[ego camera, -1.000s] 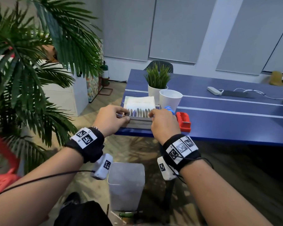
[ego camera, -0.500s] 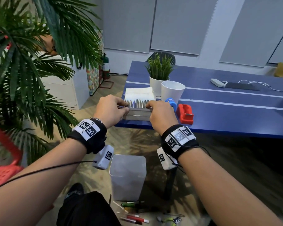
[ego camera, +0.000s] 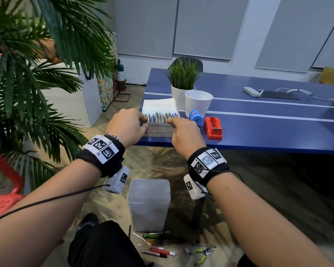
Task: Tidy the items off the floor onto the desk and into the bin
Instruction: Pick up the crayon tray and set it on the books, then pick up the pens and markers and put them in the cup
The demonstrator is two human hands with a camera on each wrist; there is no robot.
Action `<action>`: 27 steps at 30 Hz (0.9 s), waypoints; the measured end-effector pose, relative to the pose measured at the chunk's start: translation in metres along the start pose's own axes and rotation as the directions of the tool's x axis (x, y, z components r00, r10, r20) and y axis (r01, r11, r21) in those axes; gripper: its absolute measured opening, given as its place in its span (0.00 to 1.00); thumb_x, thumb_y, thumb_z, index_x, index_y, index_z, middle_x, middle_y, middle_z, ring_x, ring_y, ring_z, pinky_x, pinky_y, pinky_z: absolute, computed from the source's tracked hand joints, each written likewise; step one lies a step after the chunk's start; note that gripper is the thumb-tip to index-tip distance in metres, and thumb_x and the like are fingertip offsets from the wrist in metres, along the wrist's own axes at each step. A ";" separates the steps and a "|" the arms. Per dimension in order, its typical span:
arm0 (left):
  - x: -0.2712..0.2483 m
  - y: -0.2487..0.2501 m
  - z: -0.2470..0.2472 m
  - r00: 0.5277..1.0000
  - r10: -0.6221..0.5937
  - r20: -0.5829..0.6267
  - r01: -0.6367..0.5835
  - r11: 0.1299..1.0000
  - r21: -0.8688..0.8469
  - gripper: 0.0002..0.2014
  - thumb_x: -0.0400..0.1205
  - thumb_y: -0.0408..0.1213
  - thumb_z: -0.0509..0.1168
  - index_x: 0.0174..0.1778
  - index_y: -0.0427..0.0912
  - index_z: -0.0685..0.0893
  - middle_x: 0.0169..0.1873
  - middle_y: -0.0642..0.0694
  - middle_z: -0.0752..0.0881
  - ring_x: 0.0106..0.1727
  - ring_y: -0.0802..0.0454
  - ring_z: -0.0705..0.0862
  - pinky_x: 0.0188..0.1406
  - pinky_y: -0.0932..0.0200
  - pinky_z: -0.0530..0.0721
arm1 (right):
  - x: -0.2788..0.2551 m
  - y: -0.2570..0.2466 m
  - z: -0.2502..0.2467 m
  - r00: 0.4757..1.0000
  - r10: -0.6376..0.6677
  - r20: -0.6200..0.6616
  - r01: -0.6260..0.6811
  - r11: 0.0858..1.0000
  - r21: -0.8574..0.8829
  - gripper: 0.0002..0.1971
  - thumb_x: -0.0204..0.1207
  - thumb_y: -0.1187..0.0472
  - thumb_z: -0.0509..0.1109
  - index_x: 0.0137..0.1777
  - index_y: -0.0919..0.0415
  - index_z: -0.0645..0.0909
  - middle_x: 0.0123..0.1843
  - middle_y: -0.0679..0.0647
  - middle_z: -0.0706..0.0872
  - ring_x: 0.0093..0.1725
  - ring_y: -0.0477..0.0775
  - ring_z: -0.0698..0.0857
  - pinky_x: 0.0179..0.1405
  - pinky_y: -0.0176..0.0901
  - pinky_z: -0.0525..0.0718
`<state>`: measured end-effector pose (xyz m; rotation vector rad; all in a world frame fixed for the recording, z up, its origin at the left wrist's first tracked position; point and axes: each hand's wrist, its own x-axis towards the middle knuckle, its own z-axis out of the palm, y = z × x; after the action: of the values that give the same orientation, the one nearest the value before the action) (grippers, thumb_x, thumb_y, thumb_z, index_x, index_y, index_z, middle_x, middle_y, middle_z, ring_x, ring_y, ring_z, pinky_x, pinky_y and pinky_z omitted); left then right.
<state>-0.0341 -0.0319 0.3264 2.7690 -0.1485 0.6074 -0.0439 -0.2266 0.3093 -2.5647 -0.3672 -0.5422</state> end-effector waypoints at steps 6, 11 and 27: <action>-0.008 0.011 -0.003 0.996 -0.015 0.087 0.005 0.994 0.108 0.17 0.81 0.53 0.64 0.57 0.49 0.91 0.46 0.44 0.91 0.47 0.38 0.88 0.44 0.49 0.88 | -0.007 0.007 0.002 0.991 0.005 0.131 -0.002 1.000 -0.029 0.31 0.83 0.69 0.63 0.85 0.49 0.71 0.88 0.54 0.71 0.83 0.62 0.75 0.81 0.61 0.77; -0.038 0.018 0.001 0.986 -0.010 0.164 -0.009 0.994 0.113 0.31 0.83 0.55 0.61 0.82 0.47 0.69 0.71 0.40 0.77 0.69 0.36 0.79 0.63 0.42 0.81 | -0.043 0.011 -0.001 0.998 -0.008 0.057 -0.001 0.987 0.163 0.30 0.85 0.64 0.67 0.87 0.54 0.68 0.89 0.56 0.66 0.88 0.54 0.67 0.87 0.51 0.68; -0.153 -0.027 0.231 0.512 -0.109 0.852 0.130 0.990 0.048 0.15 0.79 0.51 0.71 0.47 0.42 0.89 0.42 0.45 0.89 0.48 0.43 0.86 0.44 0.54 0.81 | -0.179 0.192 0.203 0.416 0.290 0.862 -0.665 0.743 0.071 0.07 0.86 0.59 0.71 0.47 0.59 0.83 0.35 0.58 0.86 0.32 0.54 0.87 0.33 0.42 0.88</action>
<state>-0.0777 -0.0728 0.0540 2.7402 -0.1595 -0.8678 -0.0726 -0.3118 -0.0102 -2.1477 0.0336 0.9248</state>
